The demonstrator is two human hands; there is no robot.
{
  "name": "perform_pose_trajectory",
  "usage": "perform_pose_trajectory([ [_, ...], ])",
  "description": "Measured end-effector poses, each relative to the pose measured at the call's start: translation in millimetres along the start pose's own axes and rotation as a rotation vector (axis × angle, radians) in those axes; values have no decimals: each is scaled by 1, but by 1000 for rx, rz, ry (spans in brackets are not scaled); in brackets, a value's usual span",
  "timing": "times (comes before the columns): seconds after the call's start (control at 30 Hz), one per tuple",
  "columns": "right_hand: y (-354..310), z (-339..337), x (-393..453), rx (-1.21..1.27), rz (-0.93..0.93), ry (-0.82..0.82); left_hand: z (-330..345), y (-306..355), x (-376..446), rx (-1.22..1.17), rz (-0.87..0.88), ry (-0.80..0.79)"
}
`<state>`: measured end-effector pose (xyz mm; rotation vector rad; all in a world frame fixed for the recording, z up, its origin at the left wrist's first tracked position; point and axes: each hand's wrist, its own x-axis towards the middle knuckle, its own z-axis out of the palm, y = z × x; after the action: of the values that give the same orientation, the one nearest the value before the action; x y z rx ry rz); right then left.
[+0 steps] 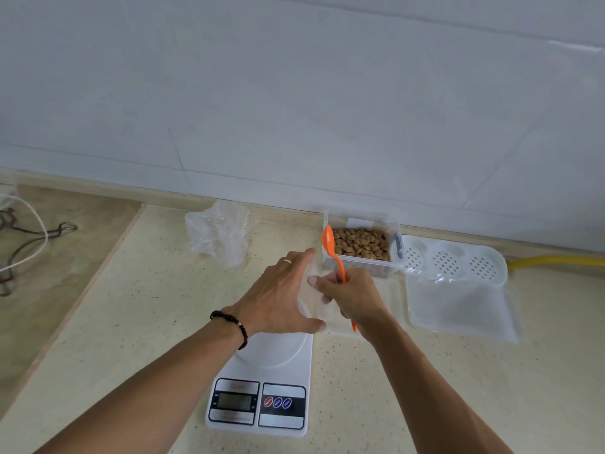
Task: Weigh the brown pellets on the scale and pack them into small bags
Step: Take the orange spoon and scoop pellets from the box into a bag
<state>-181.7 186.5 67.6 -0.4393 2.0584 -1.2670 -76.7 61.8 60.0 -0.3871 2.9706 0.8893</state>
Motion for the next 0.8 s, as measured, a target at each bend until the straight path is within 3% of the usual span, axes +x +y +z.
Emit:
perform_pose_trajectory([
  [0.13, -3, 4, 1, -29, -27, 45, 4, 3, 5, -23, -58, -34],
  [0.3, 3, -1, 5, -31, 17, 105, 9, -1, 8, -115, -23, 147],
  [0.6, 3, -26, 13, -21, 148, 116, 9, -13, 21, -54, -47, 221],
  [0.73, 2, -56, 25, -266, 65, 131, 9, -16, 31, -33, -70, 208],
  [0.8, 1, -70, 31, -271, 3, 161, 9, -14, 37, -14, -76, 203],
])
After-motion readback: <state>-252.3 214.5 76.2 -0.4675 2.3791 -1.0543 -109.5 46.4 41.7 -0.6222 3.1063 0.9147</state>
